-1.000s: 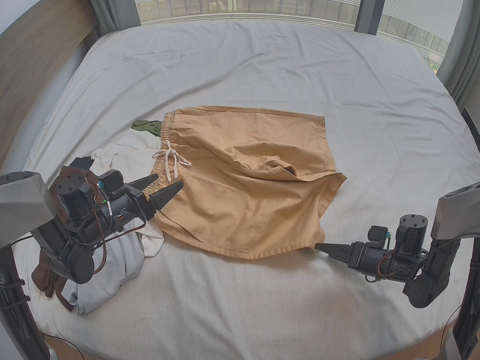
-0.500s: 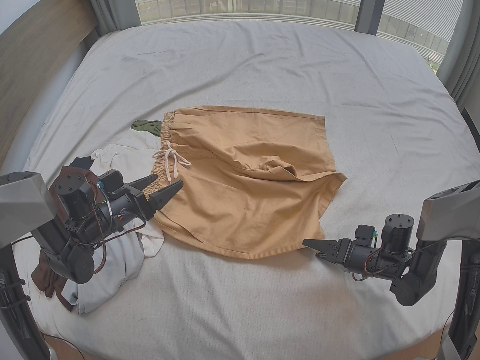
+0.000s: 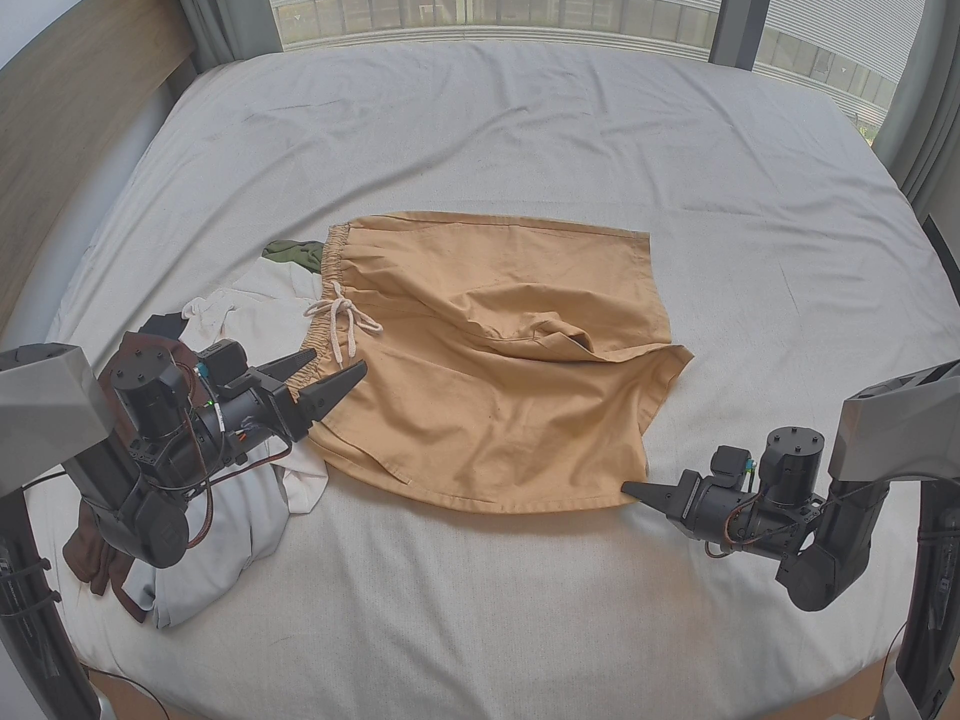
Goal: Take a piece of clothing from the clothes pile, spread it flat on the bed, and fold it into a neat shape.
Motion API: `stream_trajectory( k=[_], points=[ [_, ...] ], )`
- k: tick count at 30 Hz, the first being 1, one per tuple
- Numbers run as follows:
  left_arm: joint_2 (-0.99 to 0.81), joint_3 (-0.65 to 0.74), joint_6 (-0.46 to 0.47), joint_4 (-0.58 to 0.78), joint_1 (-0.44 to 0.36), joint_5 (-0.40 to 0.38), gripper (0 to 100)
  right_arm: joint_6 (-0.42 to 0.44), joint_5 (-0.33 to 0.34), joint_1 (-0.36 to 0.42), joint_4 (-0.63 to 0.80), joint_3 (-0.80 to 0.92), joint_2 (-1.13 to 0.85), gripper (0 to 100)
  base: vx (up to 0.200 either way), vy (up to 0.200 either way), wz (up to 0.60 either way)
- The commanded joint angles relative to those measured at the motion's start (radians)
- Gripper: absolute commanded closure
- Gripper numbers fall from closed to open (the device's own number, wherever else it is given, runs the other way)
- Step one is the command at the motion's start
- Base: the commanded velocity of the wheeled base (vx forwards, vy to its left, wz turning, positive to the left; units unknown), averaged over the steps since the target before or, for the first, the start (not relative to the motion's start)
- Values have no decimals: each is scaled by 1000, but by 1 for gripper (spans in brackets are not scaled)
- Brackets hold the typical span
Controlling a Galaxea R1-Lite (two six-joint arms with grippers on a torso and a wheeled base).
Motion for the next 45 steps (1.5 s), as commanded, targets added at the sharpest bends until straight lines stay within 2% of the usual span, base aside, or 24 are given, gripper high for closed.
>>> stream_trajectory(
  k=[1,8,15,28,37,38,42,43,44,45],
  points=[
    [3,1,0,-1,0,0,0,-2,0,-2,-1,6,-11,100,0,0,0],
    [3,0,0,-1,0,-1,0,-17,-3,-2,0,35,-54,100,0,0,0],
    [8,3,0,1,-2,0,0,-143,-3,-45,0,96,-66,100,0,0,0],
    [92,5,0,1,32,0,0,-261,-3,-53,0,185,-44,100,0,0,0],
    [129,35,-2,2,70,-9,0,-296,-3,-50,0,182,-34,100,0,0,0],
    [135,35,0,2,76,-6,0,-301,-3,-50,0,185,-32,0,0,0,0],
    [154,34,-2,2,99,-9,0,-312,-23,-51,0,187,-38,0,0,0,0],
    [158,34,-2,2,105,-11,0,-312,-51,-57,0,184,-46,0,0,0,0],
    [158,34,-2,2,105,-11,0,-312,-51,-57,0,184,-46,0,0,0,0],
    [163,34,-3,2,119,-12,0,-312,-95,-76,-1,178,-67,0,0,0,0]
  ],
)
